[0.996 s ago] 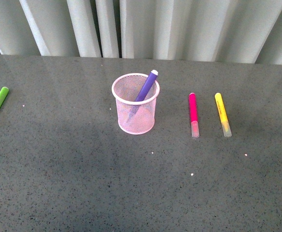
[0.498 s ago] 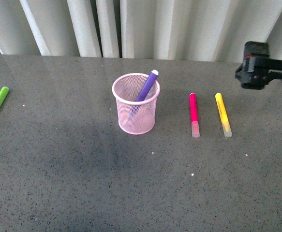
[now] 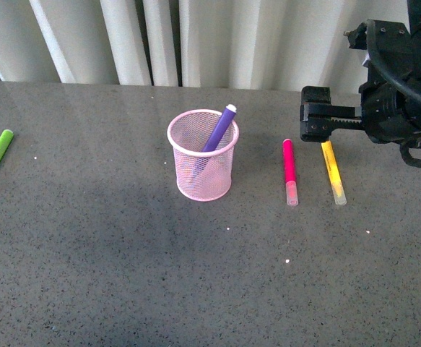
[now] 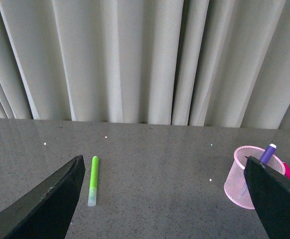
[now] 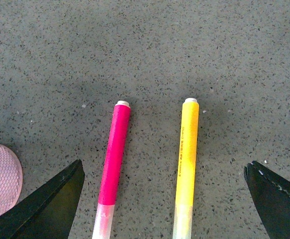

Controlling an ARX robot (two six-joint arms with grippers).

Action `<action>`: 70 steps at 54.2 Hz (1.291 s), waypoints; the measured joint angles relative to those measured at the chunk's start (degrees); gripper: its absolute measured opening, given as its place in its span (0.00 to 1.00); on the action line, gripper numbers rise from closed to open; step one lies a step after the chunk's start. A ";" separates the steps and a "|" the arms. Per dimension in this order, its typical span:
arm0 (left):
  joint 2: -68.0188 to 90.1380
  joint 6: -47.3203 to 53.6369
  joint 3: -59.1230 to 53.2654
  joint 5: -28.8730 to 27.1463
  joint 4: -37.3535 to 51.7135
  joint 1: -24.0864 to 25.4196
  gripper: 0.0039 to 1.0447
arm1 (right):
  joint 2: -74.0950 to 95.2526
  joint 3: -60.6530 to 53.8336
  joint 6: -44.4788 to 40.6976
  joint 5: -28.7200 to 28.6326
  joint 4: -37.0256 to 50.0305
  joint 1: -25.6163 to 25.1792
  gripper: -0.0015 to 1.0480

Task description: Insert purple and pink pens into pink cup

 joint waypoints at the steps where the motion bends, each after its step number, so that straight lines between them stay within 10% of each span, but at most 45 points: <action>1: 0.00 0.00 0.00 0.00 0.00 0.00 0.94 | 0.28 0.28 -0.02 0.07 -0.13 0.02 0.93; 70: 0.00 0.00 0.00 0.00 0.00 0.00 0.94 | 17.57 14.84 3.43 1.88 -2.10 4.22 0.93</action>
